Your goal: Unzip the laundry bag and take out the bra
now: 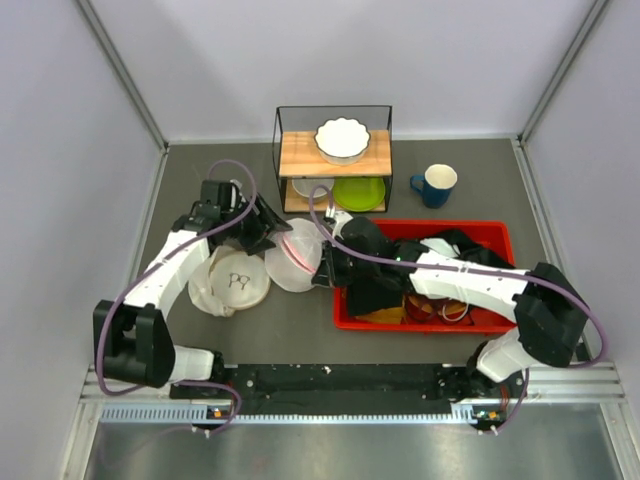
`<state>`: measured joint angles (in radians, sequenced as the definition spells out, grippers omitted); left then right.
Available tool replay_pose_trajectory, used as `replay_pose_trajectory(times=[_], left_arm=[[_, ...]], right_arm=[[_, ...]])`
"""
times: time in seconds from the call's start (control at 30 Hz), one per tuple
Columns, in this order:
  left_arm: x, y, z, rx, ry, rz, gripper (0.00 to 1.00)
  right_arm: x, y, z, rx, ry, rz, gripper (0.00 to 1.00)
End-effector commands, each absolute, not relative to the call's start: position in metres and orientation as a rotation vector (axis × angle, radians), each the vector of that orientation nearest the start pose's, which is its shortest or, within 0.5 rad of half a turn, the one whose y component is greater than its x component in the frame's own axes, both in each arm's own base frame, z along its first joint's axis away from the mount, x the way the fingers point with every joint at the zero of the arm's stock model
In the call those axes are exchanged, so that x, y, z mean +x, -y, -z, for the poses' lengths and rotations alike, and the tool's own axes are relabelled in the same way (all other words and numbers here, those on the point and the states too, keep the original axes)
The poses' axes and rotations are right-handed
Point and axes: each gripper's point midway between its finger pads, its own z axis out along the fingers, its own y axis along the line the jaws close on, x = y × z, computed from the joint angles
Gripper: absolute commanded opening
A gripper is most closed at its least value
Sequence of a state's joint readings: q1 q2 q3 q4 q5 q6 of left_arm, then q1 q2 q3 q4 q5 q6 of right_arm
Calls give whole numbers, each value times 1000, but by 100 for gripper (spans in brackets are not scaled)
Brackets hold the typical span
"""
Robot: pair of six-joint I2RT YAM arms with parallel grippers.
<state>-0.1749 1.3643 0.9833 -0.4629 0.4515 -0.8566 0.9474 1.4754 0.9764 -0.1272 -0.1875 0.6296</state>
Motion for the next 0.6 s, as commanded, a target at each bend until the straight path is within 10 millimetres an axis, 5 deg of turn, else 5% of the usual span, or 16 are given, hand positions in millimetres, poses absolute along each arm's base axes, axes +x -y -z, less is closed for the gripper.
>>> replay_pose_trajectory(times=[0.0, 0.13, 0.33, 0.57], left_arm=[[315, 149, -208, -533, -2335, 931, 82], [283, 138, -222, -538, -2309, 892, 90], [247, 149, -202, -607, -2357, 981, 90], [239, 143, -180, -691, -2419, 911, 91]], right_arm=[[198, -391, -163, -500, -2311, -1107, 0], [199, -393, -160, -495, -2315, -1108, 0], [198, -398, -149, -510, -2340, -1116, 0], [198, -399, -144, -512, -2352, -1118, 0]])
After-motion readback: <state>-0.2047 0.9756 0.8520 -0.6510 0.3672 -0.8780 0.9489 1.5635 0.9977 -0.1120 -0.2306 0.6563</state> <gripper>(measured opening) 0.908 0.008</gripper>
